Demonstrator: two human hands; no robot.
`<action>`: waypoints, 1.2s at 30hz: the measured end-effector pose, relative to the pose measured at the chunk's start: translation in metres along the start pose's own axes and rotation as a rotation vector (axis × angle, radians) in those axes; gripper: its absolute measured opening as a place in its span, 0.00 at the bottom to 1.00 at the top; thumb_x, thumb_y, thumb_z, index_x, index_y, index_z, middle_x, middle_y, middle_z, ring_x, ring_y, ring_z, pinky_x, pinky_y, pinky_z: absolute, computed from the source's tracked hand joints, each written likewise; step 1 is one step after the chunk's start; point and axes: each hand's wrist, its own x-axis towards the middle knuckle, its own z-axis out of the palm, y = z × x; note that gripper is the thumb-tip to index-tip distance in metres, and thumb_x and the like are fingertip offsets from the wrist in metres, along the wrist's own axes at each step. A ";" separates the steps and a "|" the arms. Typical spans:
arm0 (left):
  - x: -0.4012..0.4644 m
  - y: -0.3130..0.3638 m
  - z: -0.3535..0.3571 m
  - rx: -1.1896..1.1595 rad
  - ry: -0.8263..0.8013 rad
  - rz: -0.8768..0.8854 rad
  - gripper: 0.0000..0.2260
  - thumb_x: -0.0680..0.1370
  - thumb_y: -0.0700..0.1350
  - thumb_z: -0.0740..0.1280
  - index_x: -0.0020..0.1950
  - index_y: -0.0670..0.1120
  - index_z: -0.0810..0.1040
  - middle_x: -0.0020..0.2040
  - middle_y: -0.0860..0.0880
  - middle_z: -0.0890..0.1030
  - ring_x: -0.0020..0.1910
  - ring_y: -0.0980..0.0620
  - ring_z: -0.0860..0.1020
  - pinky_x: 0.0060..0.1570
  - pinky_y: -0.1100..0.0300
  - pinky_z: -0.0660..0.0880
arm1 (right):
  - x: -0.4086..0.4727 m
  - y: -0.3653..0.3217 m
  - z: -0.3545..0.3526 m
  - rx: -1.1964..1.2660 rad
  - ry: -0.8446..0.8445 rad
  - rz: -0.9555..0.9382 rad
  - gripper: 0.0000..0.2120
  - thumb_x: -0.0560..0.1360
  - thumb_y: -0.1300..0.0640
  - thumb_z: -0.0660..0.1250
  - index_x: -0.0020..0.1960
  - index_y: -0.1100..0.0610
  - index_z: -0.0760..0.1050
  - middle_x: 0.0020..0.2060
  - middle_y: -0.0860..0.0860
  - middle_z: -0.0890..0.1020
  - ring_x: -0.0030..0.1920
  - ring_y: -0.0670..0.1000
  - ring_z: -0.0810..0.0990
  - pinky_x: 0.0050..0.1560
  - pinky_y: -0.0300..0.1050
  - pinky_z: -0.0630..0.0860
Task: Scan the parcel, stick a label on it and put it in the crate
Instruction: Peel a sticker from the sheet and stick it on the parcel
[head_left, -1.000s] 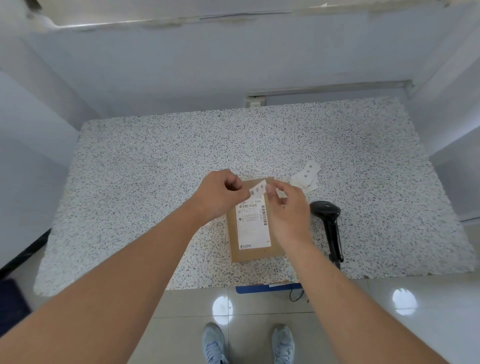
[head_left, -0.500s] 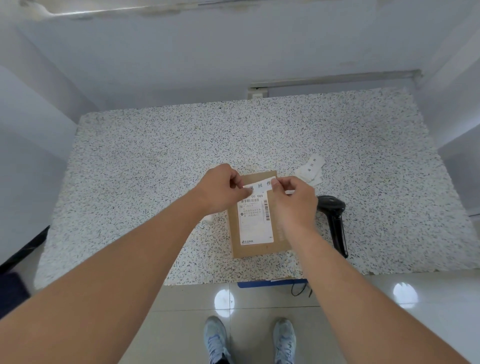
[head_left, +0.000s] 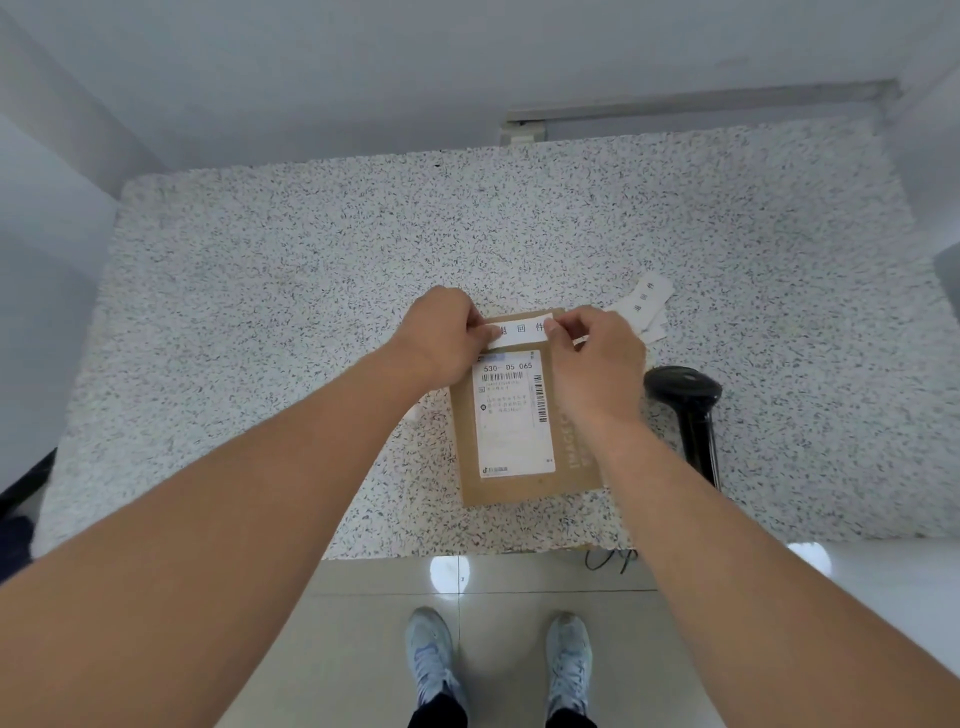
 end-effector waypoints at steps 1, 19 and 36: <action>0.001 0.000 0.000 -0.009 -0.002 0.000 0.11 0.82 0.50 0.67 0.46 0.45 0.82 0.42 0.48 0.83 0.38 0.52 0.79 0.33 0.62 0.71 | 0.002 0.001 0.001 -0.011 -0.003 -0.009 0.06 0.82 0.49 0.68 0.51 0.48 0.83 0.48 0.49 0.84 0.47 0.50 0.82 0.48 0.44 0.75; 0.012 0.001 0.002 0.074 0.007 -0.035 0.14 0.78 0.53 0.72 0.45 0.41 0.84 0.41 0.46 0.85 0.42 0.49 0.82 0.35 0.60 0.74 | 0.008 0.001 -0.004 -0.130 -0.005 -0.143 0.05 0.80 0.53 0.73 0.54 0.52 0.85 0.47 0.48 0.77 0.42 0.45 0.77 0.39 0.29 0.64; 0.009 -0.011 0.015 0.047 0.202 0.019 0.11 0.73 0.54 0.76 0.43 0.48 0.80 0.40 0.52 0.82 0.41 0.54 0.80 0.36 0.62 0.74 | 0.007 0.009 0.002 -0.033 0.088 -0.128 0.10 0.76 0.53 0.77 0.57 0.54 0.85 0.49 0.49 0.80 0.45 0.50 0.82 0.53 0.49 0.82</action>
